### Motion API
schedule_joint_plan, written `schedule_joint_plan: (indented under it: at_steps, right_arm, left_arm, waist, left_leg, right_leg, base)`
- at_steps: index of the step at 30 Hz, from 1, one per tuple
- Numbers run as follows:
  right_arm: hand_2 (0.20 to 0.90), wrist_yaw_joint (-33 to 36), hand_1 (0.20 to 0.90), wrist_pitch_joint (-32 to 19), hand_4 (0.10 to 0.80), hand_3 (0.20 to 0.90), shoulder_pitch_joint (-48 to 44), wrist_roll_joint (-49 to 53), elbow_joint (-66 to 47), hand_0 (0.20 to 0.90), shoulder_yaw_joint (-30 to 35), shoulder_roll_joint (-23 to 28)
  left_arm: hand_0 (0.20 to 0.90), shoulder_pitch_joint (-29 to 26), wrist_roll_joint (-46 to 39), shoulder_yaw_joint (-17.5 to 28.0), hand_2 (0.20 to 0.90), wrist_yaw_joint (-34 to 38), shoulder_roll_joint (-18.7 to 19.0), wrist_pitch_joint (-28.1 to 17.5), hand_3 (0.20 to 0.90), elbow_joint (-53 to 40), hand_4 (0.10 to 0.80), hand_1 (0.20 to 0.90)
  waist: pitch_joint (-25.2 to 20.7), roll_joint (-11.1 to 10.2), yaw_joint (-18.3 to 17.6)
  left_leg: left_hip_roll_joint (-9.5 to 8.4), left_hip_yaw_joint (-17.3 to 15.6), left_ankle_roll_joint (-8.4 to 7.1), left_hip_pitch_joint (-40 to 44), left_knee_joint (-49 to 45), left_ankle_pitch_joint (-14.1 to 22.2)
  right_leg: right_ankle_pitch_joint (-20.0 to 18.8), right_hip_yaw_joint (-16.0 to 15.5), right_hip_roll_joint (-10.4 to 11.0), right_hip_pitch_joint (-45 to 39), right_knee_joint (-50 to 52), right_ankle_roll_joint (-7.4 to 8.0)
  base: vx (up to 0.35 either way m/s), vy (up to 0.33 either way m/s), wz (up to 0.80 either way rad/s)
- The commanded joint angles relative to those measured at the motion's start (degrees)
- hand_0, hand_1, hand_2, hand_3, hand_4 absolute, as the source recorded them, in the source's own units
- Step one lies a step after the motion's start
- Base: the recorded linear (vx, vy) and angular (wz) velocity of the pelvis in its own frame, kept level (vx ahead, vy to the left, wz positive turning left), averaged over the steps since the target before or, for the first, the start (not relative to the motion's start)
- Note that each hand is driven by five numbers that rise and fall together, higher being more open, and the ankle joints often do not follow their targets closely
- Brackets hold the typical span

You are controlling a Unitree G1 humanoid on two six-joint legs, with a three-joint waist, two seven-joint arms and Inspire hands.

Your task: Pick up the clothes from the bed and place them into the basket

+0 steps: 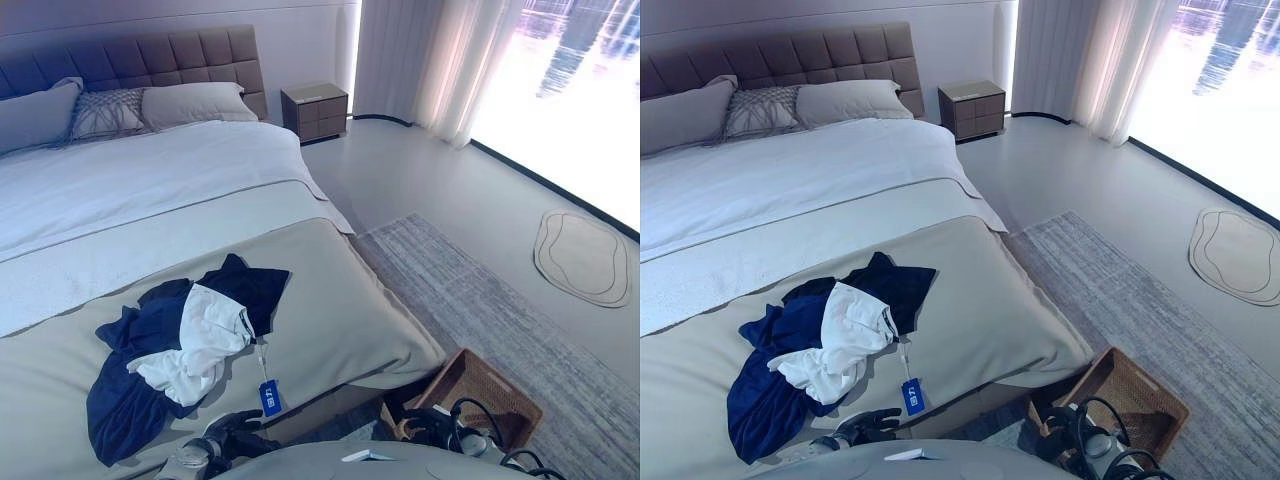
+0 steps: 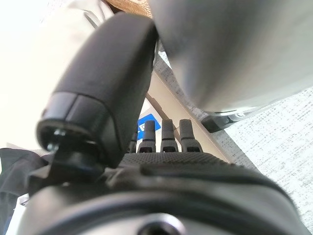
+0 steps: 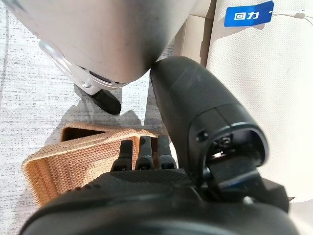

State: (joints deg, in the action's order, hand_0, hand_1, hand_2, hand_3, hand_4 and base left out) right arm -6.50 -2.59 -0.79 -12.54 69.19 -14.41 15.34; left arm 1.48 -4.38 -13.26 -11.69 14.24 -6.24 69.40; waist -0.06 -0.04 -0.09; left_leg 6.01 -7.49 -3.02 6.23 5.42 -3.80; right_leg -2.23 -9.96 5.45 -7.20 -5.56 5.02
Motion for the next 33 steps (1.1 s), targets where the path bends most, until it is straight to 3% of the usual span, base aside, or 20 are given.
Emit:
schedule_joint_plan:
  at_steps: [1,10,18,22,26,28,31,33]
  right_arm:
    - [0.900,-0.35,0.900,0.17,0.800,0.900,-3.28,-1.49,3.29,0.900,-1.03,-0.25]
    - [0.900,-0.59,0.900,0.20,0.800,0.900,-3.07,-0.50,3.25,0.900,-0.86,-0.16]
    - [0.900,-2.32,0.900,0.80,0.800,0.900,-2.60,12.20,3.53,0.900,2.47,-0.72]
    - [0.900,-3.38,0.900,0.59,0.800,0.900,-1.69,26.35,3.86,0.900,7.14,-1.50]
    - [0.900,-2.14,0.900,2.21,0.800,0.900,-0.71,50.74,2.28,0.900,17.01,-2.97]
    - [0.900,-4.53,0.900,3.35,0.800,0.900,-0.52,57.06,1.01,0.900,19.38,-3.52]
    - [0.900,-5.19,0.900,-5.15,0.800,0.900,-0.70,50.41,-6.80,0.900,16.80,-4.67]
    - [0.900,-3.79,0.900,-7.53,0.800,0.900,-1.18,46.65,-11.44,0.900,13.84,-4.73]
  left_arm:
    - [0.900,-4.85,1.53,-0.18,0.900,-0.22,0.88,-2.06,0.900,2.12,0.800,0.900]
    - [0.900,-4.81,0.59,0.23,0.900,-0.72,1.14,-1.58,0.900,1.74,0.800,0.900]
    - [0.900,-4.29,1.65,0.58,0.900,1.47,1.05,-1.54,0.900,2.43,0.800,0.900]
    - [0.900,-3.81,1.14,1.10,0.900,1.52,0.75,-1.87,0.900,2.64,0.800,0.900]
    - [0.900,-2.47,0.18,1.89,0.900,1.85,0.07,-2.61,0.900,2.87,0.800,0.900]
    - [0.900,-1.74,-0.30,2.16,0.900,2.11,-0.32,-3.45,0.900,3.02,0.800,0.900]
    - [0.900,-0.57,-1.71,1.34,0.900,2.96,-1.25,-4.32,0.900,2.00,0.800,0.900]
    - [0.900,-0.34,-2.28,0.71,0.900,3.15,-1.41,-4.42,0.900,1.37,0.800,0.900]
  waist:
    - [3.84,-0.59,0.18]
    - [4.02,-0.58,0.27]
    - [3.87,-0.60,-0.01]
    - [3.73,-0.19,-0.52]
    - [3.69,0.57,-1.24]
    - [3.80,0.86,-1.36]
    - [4.45,1.01,-0.71]
    - [4.72,0.91,-0.25]
  left_leg:
    - [-6.03,-0.09,4.22,3.25,-0.42,7.45]
    - [-6.08,0.00,4.29,3.20,-0.42,7.36]
    - [-6.00,-0.18,4.32,3.34,-0.42,7.42]
    - [-6.03,-0.27,4.31,3.58,-0.42,7.46]
    - [-6.08,-0.83,4.24,4.28,-0.42,7.63]
    - [-6.06,-1.06,4.19,4.52,-0.42,7.71]
    - [-6.41,-0.24,4.37,4.29,-0.56,7.65]
    - [-6.64,0.42,4.53,3.82,-0.68,7.50]
  right_leg:
    - [5.38,-1.53,-2.13,-0.66,4.84,-1.95]
    - [5.40,-1.63,-2.10,-0.61,5.01,-1.95]
    - [5.43,-1.31,-2.27,-0.65,5.10,-2.03]
    - [5.53,-0.97,-2.39,-0.69,5.30,-2.10]
    - [5.66,-0.85,-2.36,-1.06,5.65,-1.97]
    - [5.75,-0.76,-2.35,-1.17,5.79,-1.95]
    - [5.93,-1.01,-2.00,-1.21,6.03,-2.02]
    - [5.97,-1.28,-1.82,-0.93,6.22,-2.13]
  base:
    - [0.000,0.000,0.00]
    - [0.000,0.000,0.00]
    - [0.000,0.000,0.00]
    - [0.030,0.019,0.00]
    - [0.068,0.050,-0.01]
    - [0.060,0.069,-0.06]
    - [0.033,0.092,-0.11]
    - [-0.014,0.074,0.02]
